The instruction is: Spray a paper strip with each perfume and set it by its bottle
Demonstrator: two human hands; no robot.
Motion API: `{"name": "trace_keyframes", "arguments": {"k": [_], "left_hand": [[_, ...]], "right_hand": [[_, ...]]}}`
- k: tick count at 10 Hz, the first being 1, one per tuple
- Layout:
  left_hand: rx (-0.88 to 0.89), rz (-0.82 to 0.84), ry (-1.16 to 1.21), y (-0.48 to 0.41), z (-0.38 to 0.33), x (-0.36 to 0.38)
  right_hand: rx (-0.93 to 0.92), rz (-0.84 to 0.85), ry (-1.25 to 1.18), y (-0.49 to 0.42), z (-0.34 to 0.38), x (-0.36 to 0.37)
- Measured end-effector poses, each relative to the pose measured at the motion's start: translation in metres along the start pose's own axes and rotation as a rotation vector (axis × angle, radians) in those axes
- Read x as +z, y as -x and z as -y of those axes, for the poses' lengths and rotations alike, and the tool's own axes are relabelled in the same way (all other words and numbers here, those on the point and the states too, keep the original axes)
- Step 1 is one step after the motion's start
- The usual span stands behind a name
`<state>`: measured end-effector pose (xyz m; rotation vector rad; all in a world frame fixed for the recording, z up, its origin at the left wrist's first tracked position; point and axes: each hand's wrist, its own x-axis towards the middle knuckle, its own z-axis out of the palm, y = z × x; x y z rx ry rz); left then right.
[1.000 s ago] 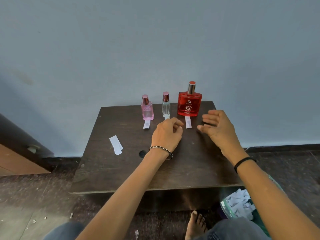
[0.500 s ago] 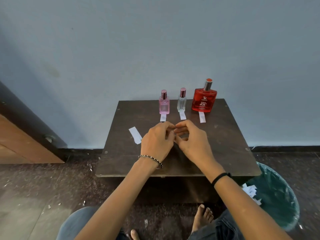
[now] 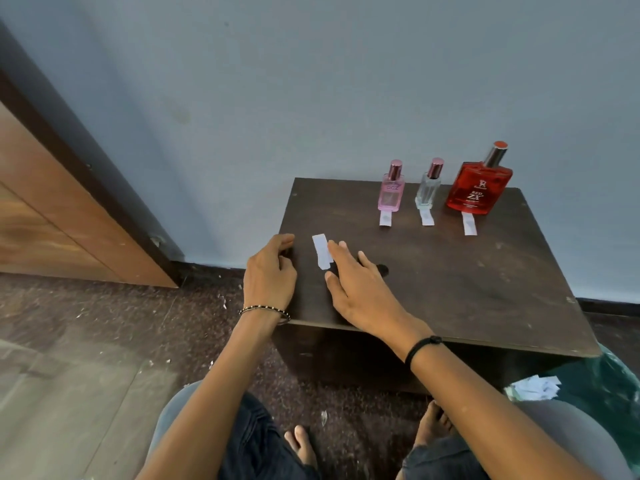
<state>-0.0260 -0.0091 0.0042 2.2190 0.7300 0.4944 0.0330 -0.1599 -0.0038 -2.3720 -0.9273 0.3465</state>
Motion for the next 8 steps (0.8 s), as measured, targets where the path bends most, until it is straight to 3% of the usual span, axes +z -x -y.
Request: {"name": "trace_keyframes", "arguments": {"k": [4, 6, 8], "left_hand": [[0.073, 0.184, -0.048, 0.037, 0.013, -0.032], [0.036, 0.18, -0.055, 0.049, 0.004, -0.042], [0.087, 0.167, -0.078, 0.051, -0.018, -0.046]], "right_hand": [[-0.134, 0.055, 0.033, 0.036, 0.043, 0.031], [-0.109, 0.073, 0.006, 0.043, 0.051, 0.014], [-0.026, -0.072, -0.052, 0.052, 0.052, -0.013]]}}
